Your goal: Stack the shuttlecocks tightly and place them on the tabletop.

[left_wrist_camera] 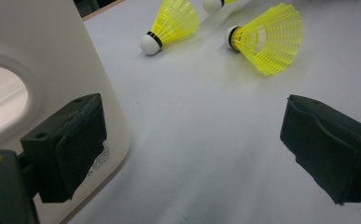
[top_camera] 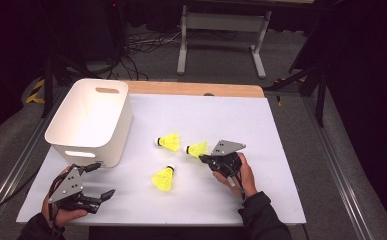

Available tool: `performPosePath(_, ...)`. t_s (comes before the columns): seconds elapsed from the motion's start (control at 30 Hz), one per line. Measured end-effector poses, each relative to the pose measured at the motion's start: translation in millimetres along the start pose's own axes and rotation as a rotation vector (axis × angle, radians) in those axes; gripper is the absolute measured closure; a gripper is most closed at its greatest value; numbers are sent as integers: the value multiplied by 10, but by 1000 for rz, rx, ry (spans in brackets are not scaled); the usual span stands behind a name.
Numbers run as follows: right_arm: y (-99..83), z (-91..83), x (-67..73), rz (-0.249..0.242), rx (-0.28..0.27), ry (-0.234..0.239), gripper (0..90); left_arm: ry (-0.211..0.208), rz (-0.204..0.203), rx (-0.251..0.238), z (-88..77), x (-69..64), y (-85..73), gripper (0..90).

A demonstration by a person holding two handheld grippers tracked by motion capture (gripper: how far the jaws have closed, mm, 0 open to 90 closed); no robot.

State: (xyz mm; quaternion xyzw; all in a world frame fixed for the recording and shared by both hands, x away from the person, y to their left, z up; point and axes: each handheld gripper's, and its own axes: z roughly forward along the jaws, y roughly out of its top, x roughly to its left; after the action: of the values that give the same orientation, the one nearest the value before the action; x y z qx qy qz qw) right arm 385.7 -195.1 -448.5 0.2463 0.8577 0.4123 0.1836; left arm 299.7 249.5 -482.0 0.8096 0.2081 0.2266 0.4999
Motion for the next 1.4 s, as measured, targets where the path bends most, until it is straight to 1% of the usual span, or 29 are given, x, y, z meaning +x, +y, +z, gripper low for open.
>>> performPosePath(0.03,24,9,-46,9,-12,1,900,-1,2,3,-1,-1,2,77)
performPosePath(0.17,58,46,-96,21,-26,5,900,-2,0,-1,0,-1,0,77)
performPosePath(0.23,97,99,-125,22,-32,4,900,-1,-1,-1,-1,2,-1,77)
performPosePath(0.37,138,148,-136,27,-41,6,900,3,-3,-6,-8,5,-1,78)
performPosePath(0.43,166,196,-141,35,-45,16,900,1,-1,-5,-6,4,-1,78)
performPosePath(0.63,228,364,-117,39,-21,32,900,-3,-2,-5,-5,3,-2,78)
performPosePath(0.73,261,412,-96,36,-19,35,900,-7,-2,-5,-6,3,-2,78)
performPosePath(0.83,284,470,-81,47,-15,41,900,-9,-2,-6,-7,3,-3,78)
performPosePath(1.03,307,583,-48,43,4,45,900,-13,-1,-4,-5,3,-4,78)
performPosePath(1.4,346,695,-2,40,7,60,897,-23,-2,-1,-1,-2,-5,78)
